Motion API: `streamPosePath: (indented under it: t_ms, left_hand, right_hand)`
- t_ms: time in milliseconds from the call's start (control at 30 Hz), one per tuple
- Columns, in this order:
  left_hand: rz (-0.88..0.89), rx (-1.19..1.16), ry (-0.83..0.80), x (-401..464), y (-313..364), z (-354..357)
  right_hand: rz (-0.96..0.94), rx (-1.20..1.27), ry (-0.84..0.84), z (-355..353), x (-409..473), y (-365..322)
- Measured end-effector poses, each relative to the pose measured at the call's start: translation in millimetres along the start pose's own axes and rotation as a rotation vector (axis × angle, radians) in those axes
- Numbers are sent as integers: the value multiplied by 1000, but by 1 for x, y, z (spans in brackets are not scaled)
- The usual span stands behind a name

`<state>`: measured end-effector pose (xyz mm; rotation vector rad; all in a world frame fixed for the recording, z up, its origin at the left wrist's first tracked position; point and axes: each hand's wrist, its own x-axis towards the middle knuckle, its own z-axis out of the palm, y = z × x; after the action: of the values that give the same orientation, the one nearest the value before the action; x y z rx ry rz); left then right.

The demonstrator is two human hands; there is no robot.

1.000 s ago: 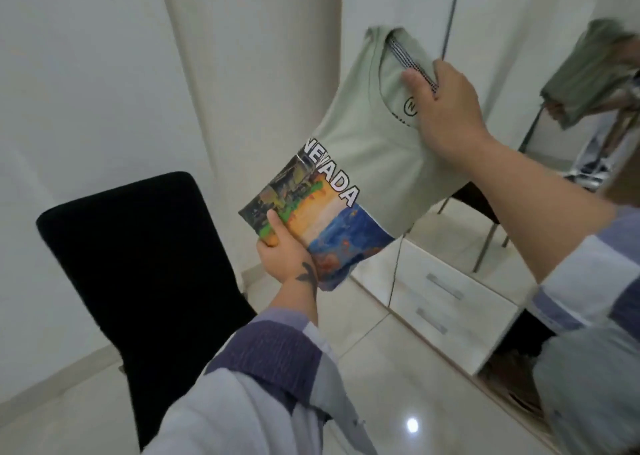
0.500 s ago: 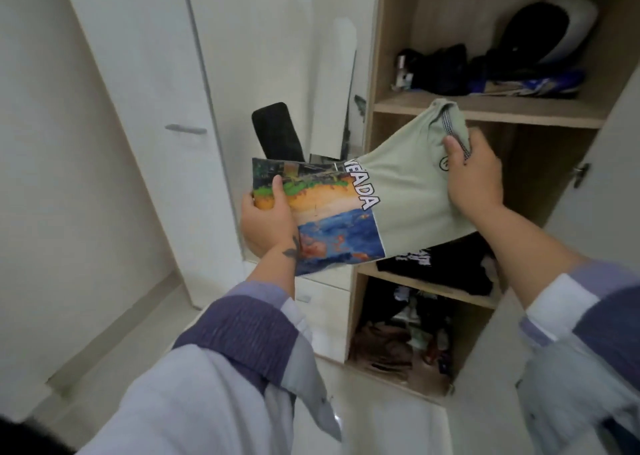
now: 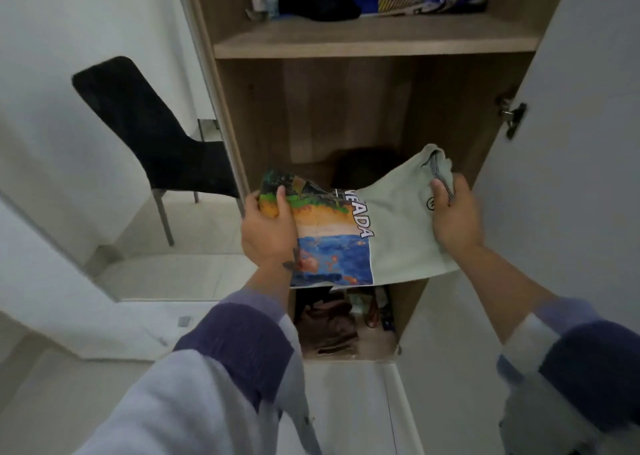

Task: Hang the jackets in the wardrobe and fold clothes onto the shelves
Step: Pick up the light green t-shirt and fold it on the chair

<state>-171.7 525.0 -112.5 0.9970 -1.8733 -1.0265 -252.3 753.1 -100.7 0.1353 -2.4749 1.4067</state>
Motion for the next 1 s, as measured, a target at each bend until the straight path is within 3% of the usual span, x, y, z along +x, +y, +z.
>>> streamPosePath:
  t_ms: [433,500,567,667,767,833,1000]
  left_hand:
    - [51,173,-192,84,-143,213]
    - [127,249,-274,83,-161,227]
    - [361,390,-342,80,-171,239]
    - [674,612,-607,79,-171,252]
    - [593,757,-813,76,-189,257]
    - [570,774,-814,69,-201,255]
    - [579,871,-827,70,-191,253]
  right_hand:
    - [270,-340,5,167,96,200]
    - [283,-553,7,176,97,211]
    - [225,-769,-9,186,95,209]
    - [-12,-910,-173,199,94,203]
    - [22,-954,-421,204,89,219]
    - [114,-935,-488,204,87,229]
    - [121,-975,-525,201,89,220]
